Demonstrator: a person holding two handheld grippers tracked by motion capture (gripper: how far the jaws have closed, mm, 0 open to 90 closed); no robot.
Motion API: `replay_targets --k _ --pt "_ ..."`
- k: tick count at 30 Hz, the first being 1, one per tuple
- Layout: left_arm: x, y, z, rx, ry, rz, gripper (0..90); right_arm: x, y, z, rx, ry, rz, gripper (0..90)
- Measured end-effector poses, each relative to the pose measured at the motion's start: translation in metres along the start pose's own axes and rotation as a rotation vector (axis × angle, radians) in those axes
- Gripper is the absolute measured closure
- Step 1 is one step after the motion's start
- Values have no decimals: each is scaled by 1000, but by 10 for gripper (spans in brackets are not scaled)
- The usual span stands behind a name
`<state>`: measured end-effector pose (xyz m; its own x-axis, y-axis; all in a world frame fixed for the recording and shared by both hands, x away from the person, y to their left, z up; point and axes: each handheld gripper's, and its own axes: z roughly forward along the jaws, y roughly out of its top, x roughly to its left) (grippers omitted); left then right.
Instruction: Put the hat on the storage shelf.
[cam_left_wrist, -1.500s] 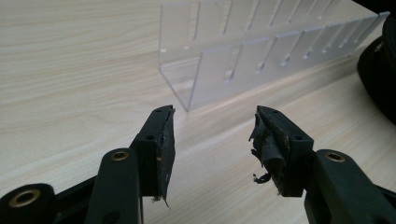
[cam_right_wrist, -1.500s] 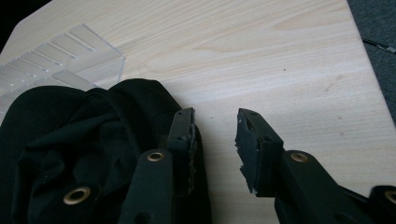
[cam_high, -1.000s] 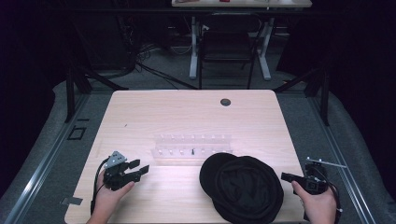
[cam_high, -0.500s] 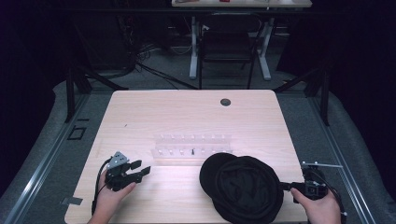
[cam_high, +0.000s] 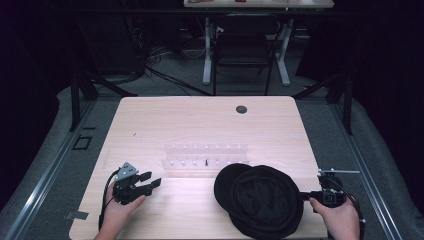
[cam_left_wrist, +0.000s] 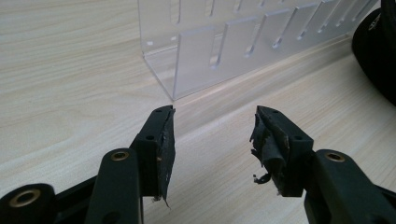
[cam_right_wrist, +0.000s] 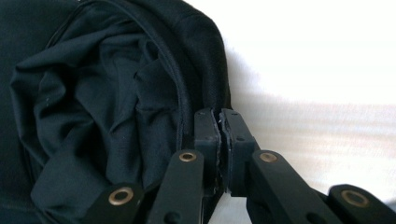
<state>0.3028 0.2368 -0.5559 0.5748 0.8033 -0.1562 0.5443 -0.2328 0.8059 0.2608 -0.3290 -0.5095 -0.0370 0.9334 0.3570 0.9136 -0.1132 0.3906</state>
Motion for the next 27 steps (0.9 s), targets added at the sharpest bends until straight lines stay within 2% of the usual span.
replay_targets --k 1,2,3,4,5,16,23,24,25,27 --pt "0 0 0 1 0 -1 486 1 3 1 -3 -12 -2 863" --pt "0 0 0 2 0 -1 486 1 7 -1 26 -35 -31 862" --pt "0 0 0 0 -1 -1 486 3 9 2 -2 -25 -13 863" --pt "0 0 0 1 -1 0 487 2 14 1 24 -40 -37 863" --pt "0 0 0 1 -2 0 487 3 16 4 13 -25 -29 862" --pt "0 0 1 1 1 -4 486 2 45 15 2 -73 -26 858" --pt "1 -1 0 2 1 -5 486 1 39 8 7 -95 -20 792" --pt "1 -1 0 0 0 -6 486 1 39 4 37 -126 -42 787" --pt "1 -1 0 -1 0 -7 486 1 36 5 19 -101 -23 784" --pt "1 -1 0 -2 1 -6 486 -1 33 2 27 -99 -16 781"
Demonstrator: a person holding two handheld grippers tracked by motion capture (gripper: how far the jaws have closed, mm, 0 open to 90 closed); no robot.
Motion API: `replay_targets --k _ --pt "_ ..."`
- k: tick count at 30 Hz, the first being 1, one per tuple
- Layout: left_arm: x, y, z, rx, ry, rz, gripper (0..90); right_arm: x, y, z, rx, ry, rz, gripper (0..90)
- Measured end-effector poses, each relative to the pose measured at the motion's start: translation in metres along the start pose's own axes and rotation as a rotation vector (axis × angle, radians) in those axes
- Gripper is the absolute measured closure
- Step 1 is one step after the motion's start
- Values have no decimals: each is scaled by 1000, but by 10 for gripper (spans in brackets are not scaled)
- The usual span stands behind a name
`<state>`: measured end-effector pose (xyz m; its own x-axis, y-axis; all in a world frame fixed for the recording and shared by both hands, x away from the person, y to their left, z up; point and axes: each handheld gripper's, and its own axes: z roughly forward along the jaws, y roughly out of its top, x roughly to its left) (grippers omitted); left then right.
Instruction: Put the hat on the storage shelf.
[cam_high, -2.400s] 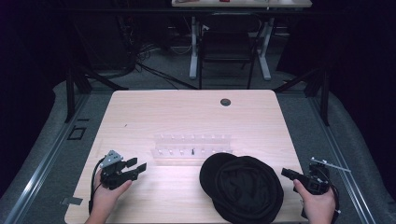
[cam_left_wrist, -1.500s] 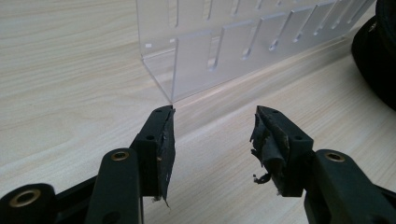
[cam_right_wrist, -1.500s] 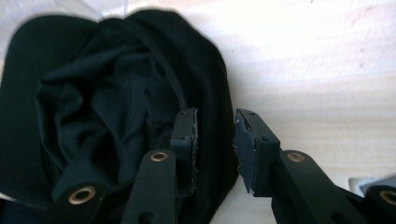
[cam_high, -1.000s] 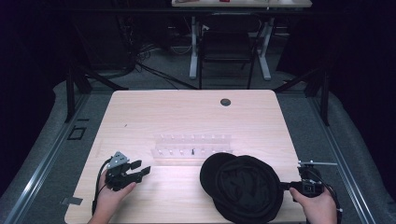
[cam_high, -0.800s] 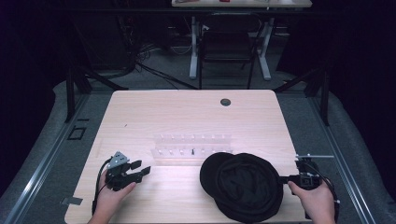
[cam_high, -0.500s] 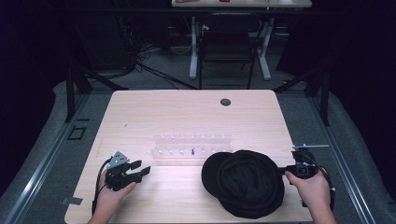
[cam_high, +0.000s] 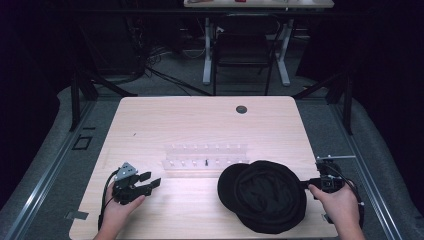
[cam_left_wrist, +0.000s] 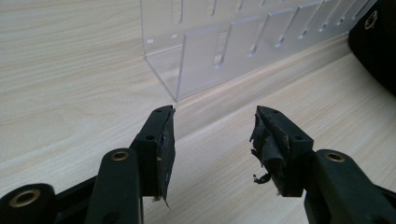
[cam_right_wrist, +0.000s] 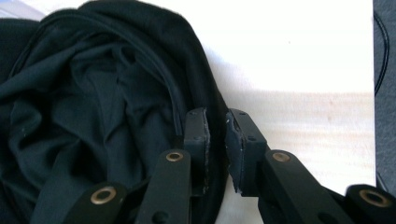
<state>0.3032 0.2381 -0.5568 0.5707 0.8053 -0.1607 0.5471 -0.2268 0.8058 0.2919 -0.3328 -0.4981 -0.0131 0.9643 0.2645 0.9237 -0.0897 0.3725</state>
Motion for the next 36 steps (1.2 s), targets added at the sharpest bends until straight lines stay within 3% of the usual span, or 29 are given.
replay_targets --k 4,5,7,8,10,11,12,20,21,22,23,31,35,36 --pt "0 0 1 3 -1 1 486 -2 -8 -2 24 11 8 775" --pt "0 0 1 4 -1 2 486 -3 -9 -3 48 -15 -9 774" --pt "0 0 1 7 -3 2 486 -4 -13 1 42 12 6 771" --pt "0 0 1 7 -3 2 486 -5 -13 0 70 -16 -10 769" --pt "0 1 1 6 -2 3 486 -6 -16 5 54 19 16 769" --pt "0 1 1 6 -2 3 486 -7 -16 4 78 -6 1 773" --pt "0 1 1 7 -3 4 486 -8 -16 7 70 28 18 784" --pt "-1 1 0 0 2 1 486 -11 -16 10 83 64 50 858" --pt "0 1 0 -5 3 1 486 -11 -14 7 109 32 33 860" --pt "0 1 -1 -5 4 1 486 -12 -14 6 107 34 34 865" --pt "-1 0 -1 -5 4 0 485 -11 -15 8 87 65 51 869" --pt "-1 0 -1 -6 6 3 486 -9 -13 -3 75 113 62 886" --pt "-1 0 -1 -1 5 4 486 -9 -7 -19 89 148 52 887" --pt "-2 0 -1 1 5 2 486 -8 -7 -19 64 190 76 888"
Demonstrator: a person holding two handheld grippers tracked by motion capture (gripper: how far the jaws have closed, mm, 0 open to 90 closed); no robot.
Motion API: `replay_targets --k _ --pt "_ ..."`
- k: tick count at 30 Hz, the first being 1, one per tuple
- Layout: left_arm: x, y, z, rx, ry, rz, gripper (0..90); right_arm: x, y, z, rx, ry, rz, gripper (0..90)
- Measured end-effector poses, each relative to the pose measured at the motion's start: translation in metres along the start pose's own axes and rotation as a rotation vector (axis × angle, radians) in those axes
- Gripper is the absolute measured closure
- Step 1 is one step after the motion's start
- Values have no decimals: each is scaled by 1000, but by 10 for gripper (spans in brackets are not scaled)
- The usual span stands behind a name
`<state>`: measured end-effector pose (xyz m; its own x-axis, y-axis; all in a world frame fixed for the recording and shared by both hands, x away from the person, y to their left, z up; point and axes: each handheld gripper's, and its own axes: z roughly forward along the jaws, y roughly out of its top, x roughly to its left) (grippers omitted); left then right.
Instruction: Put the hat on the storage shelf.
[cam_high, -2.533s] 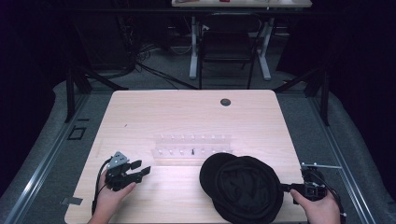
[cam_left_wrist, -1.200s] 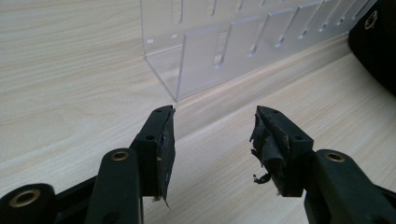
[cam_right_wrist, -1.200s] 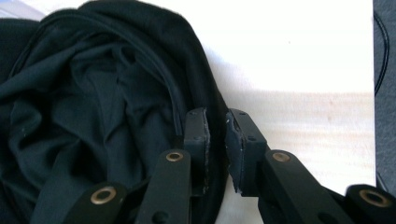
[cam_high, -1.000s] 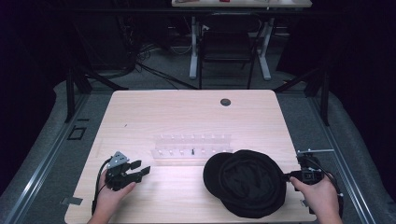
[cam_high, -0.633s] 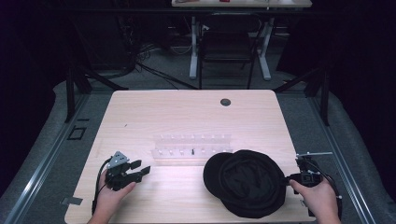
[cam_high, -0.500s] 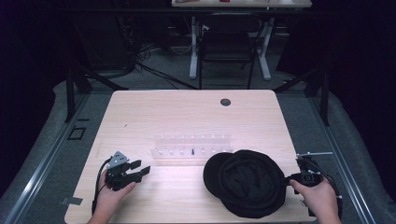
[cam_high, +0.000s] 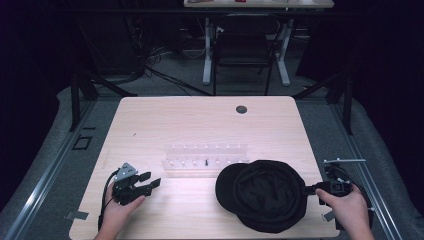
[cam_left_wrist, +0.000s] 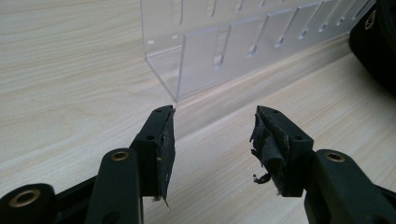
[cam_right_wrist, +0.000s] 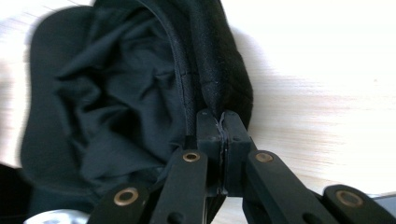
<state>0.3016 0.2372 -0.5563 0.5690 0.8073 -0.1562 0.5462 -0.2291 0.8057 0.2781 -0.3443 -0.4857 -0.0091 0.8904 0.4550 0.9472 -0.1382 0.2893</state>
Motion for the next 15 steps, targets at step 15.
replay_targets --k 15 --pt "0 0 0 -1 3 -4 486 28 11 -30 -46 127 -30 890"
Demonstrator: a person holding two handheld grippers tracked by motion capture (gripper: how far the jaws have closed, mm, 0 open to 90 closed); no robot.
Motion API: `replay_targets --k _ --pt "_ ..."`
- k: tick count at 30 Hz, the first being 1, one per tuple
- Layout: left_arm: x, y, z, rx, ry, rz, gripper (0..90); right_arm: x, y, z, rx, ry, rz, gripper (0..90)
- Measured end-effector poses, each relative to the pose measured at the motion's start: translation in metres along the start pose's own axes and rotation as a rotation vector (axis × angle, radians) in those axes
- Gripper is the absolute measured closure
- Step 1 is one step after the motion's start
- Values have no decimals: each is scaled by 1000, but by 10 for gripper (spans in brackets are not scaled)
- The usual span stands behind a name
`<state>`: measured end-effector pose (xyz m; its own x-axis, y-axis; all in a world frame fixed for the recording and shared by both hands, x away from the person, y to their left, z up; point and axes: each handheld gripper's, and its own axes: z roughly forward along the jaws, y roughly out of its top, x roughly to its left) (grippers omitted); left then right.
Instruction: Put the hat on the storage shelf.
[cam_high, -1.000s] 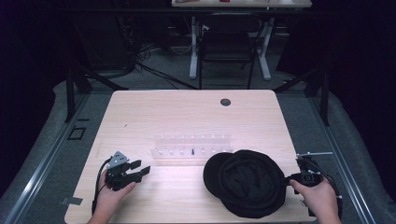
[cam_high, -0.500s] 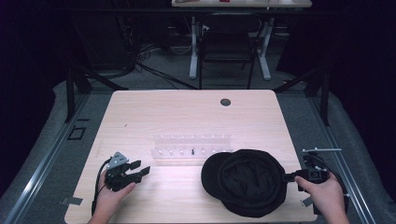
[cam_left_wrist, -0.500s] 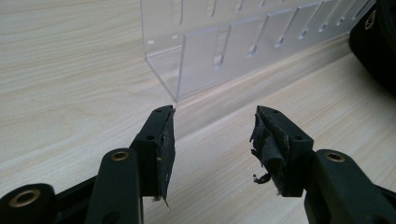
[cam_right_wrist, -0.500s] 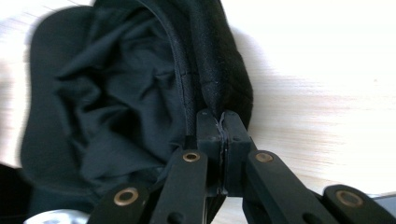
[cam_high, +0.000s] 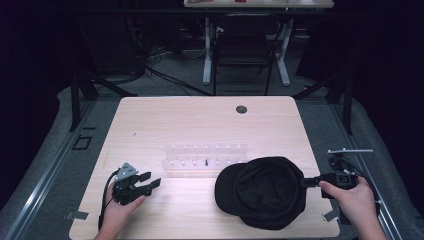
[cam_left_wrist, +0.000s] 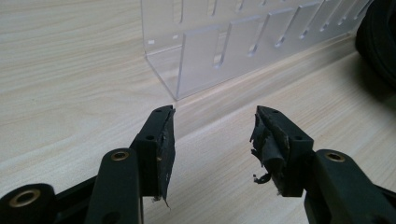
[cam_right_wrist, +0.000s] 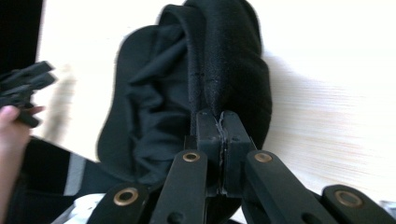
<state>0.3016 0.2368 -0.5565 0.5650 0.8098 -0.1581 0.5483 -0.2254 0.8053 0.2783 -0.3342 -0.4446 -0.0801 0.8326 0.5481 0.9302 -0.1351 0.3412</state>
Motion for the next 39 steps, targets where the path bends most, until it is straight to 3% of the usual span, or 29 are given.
replay_targets --k 1,16,17,30,35,37,39 --pt "0 0 0 0 1 2 486 4 1 -1 -6 35 -2 890" --pt "1 0 -1 -4 -1 -2 486 19 11 -5 -20 222 33 890" --pt "1 0 -1 -4 0 -2 485 19 14 -10 44 251 15 890" --pt "1 0 -1 -5 -1 -1 485 39 18 -13 18 360 -4 891" --pt "1 0 -1 -4 -3 5 486 43 19 -13 2 420 13 891" --pt "1 0 -1 -3 -2 5 486 45 20 -13 7 468 23 892" --pt "1 0 -1 -4 -3 4 486 49 21 -13 -1 477 29 891"
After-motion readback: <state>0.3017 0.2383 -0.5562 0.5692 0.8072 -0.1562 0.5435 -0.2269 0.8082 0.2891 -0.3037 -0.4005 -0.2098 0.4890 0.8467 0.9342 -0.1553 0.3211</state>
